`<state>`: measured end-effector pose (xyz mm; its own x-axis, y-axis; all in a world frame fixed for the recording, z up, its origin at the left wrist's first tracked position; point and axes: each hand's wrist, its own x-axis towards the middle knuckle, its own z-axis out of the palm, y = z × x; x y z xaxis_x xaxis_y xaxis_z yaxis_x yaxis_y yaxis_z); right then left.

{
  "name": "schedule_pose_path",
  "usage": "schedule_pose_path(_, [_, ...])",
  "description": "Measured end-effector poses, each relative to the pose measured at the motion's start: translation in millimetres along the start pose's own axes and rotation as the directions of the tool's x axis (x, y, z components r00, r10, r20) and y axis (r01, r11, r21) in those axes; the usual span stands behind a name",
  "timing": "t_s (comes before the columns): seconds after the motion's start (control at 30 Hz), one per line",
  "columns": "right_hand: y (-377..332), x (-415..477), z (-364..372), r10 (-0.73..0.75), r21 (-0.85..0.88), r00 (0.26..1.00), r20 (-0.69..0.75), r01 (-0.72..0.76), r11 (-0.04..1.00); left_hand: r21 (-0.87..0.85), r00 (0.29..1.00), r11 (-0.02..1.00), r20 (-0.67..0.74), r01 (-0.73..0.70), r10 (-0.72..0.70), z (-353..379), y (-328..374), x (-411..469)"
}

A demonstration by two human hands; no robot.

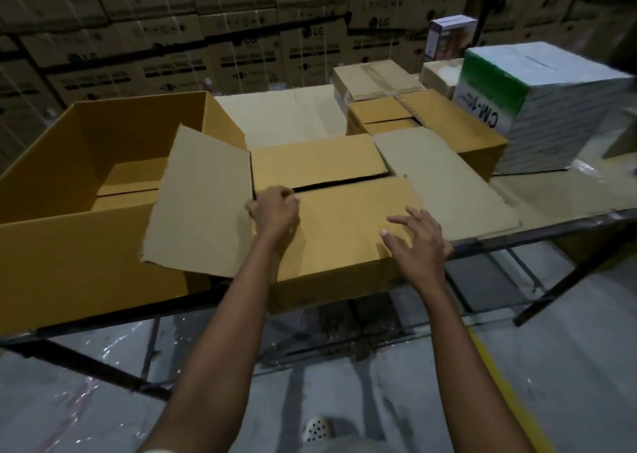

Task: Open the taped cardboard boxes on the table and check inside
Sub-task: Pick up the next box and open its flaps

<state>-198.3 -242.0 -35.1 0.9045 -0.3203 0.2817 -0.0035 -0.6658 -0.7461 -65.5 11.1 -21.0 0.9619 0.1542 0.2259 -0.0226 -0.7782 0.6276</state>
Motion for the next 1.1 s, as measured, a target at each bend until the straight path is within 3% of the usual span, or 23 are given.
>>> schedule_pose_path(0.1, [2.3, 14.2, -22.5, -0.046, 0.089, 0.999, 0.028, 0.044, 0.995, -0.232, 0.974, 0.97, -0.228, -0.068, 0.014, -40.5, 23.3, -22.3])
schedule_pose_path(0.23, [-4.2, 24.1, -52.0, -0.02, 0.299, 0.997, -0.077, 0.042, 0.953, -0.365, 0.889, 0.887, -0.447, -0.284, 0.1, -80.6, 39.2, -79.1])
schedule_pose_path(0.3, [-4.0, 23.2, -62.3, 0.015, 0.512, 0.997, -0.07, 0.023, 0.859, -0.452, 0.853, 0.834, -0.519, -0.316, 0.042, -89.5, 38.8, -104.5])
schedule_pose_path(0.37, [2.5, 17.4, -71.7, 0.037, 0.647, 0.996, -0.084, 0.026, 0.762, -0.641, 0.833, 0.701, -0.54, -0.313, -0.122, -92.2, 33.1, -129.3])
schedule_pose_path(0.43, [19.0, 11.8, -81.4, 0.078, 0.747, 0.993, -0.084, 0.011, 0.665, -0.828, 0.847, 0.49, -0.449, -0.274, -0.285, -90.7, 17.3, -151.6])
schedule_pose_path(0.47, [28.7, 8.8, -85.6, 0.107, 0.799, 0.994, -0.026, -0.044, 0.6, -0.892, 0.888, 0.392, -0.353, -0.225, -0.295, -89.6, 5.6, -161.0])
schedule_pose_path(0.53, [47.5, 3.2, -92.0, 0.134, 0.839, 0.98, 0.144, -0.193, 0.508, -0.964, 0.979, 0.26, -0.099, -0.05, -0.18, -87.4, -16.6, -178.8])
schedule_pose_path(0.57, [57.0, 0.0, -94.1, 0.128, 0.819, 0.966, 0.224, -0.258, 0.512, -0.969, 0.991, 0.241, 0.024, 0.055, -0.13, -86.0, -24.6, -186.8])
schedule_pose_path(0.63, [75.0, -8.5, -96.2, 0.105, 0.768, 0.938, 0.331, -0.332, 0.547, -0.935, 0.978, 0.293, 0.171, 0.199, -0.117, -80.6, -36.3, -197.7])
schedule_pose_path(0.8, [91.6, -36.8, -84.8, 0.111, 0.64, 0.886, 0.451, -0.407, 0.652, -0.833, 0.936, 0.427, 0.303, 0.352, -0.182, -59.9, -41.9, -205.4])
schedule_pose_path(0.93, [82.1, -43.2, -66.9, 0.136, 0.619, 0.897, 0.422, -0.394, 0.68, -0.758, 0.929, 0.543, 0.241, 0.362, -0.283, -42.9, -25.4, -203.6])
schedule_pose_path(1.1, [57.9, -13.0, -69.4, 0.094, 0.618, 0.939, 0.331, -0.291, 0.73, -0.724, 0.97, 0.649, 0.128, 0.235, -0.208, -43.2, 4.1, -174.3])
